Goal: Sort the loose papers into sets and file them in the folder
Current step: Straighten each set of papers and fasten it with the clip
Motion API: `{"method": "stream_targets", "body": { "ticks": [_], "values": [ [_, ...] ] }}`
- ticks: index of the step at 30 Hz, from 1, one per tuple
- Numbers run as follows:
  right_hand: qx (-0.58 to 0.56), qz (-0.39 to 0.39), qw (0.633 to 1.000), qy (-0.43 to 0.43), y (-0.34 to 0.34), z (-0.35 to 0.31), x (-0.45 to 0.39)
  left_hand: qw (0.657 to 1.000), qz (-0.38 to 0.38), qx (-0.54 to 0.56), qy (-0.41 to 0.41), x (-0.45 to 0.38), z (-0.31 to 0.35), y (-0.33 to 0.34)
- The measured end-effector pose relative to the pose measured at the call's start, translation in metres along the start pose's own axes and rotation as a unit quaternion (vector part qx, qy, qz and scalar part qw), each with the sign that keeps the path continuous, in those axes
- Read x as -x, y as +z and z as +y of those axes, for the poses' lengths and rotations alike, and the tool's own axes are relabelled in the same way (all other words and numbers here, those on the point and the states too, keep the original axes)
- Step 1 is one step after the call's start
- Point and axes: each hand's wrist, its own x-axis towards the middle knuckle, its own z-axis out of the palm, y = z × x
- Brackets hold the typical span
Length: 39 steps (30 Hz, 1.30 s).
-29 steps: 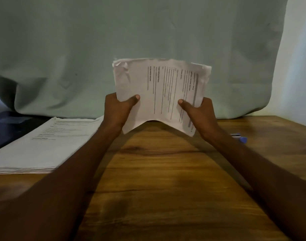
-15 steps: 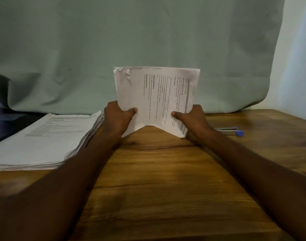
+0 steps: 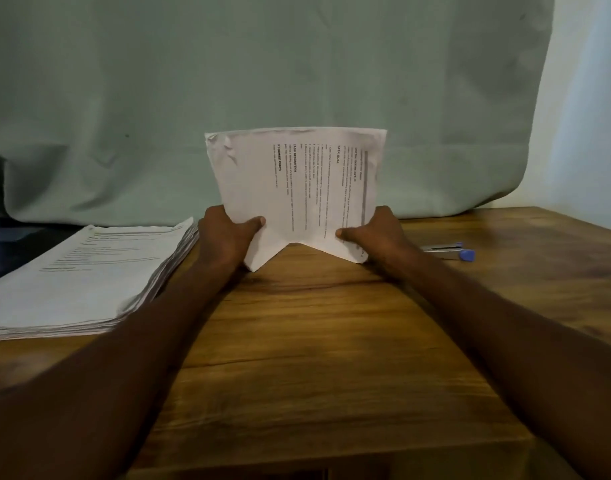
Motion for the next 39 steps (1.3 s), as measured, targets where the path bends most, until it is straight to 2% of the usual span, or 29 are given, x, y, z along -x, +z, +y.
{"method": "stream_targets", "body": {
  "ticks": [4,8,11,14,16,18,21,24,26,29,33,35,39],
  "values": [
    [-0.047,0.011,0.999,0.0,-0.003,0.002,-0.004,1.0,0.01,0.0,0.014,-0.002,0.005,0.001],
    [-0.053,-0.029,0.998,0.027,-0.003,0.006,-0.005,0.999,-0.035,-0.039,0.003,-0.002,0.001,0.002],
    [-0.103,-0.02,0.994,0.039,-0.004,0.005,-0.007,0.999,-0.033,-0.006,-0.014,-0.007,0.001,-0.001],
    [-0.202,-0.002,0.979,0.038,-0.014,-0.001,-0.006,0.997,-0.055,0.05,-0.033,-0.012,0.005,-0.004],
    [-0.225,0.024,0.973,0.03,-0.021,-0.003,-0.01,0.979,-0.113,0.147,-0.085,-0.011,0.007,-0.009],
    [-0.224,0.021,0.974,0.026,-0.031,-0.004,-0.015,0.944,-0.197,0.225,-0.141,-0.011,0.009,-0.016],
    [-0.226,-0.061,0.971,0.055,-0.051,-0.006,-0.02,0.892,-0.28,0.312,-0.168,-0.017,0.014,-0.031],
    [-0.228,-0.135,0.96,0.093,-0.066,-0.004,-0.022,0.851,-0.242,0.44,-0.152,-0.026,0.019,-0.051],
    [-0.219,-0.183,0.952,0.114,-0.073,-0.002,-0.021,0.849,-0.209,0.462,-0.145,-0.033,0.016,-0.063],
    [-0.191,-0.249,0.941,0.13,-0.079,-0.001,-0.018,0.87,-0.226,0.417,-0.138,-0.044,0.013,-0.074],
    [-0.107,-0.315,0.935,0.12,-0.075,-0.006,-0.011,0.915,-0.303,0.245,-0.105,-0.051,0.024,-0.088],
    [-0.049,-0.35,0.929,0.112,-0.07,-0.012,-0.007,0.905,-0.364,0.181,-0.126,-0.048,0.022,-0.09],
    [0.006,-0.384,0.918,0.102,-0.059,-0.021,0.001,0.855,-0.475,0.113,-0.173,-0.025,0.029,-0.075]
  ]
}}
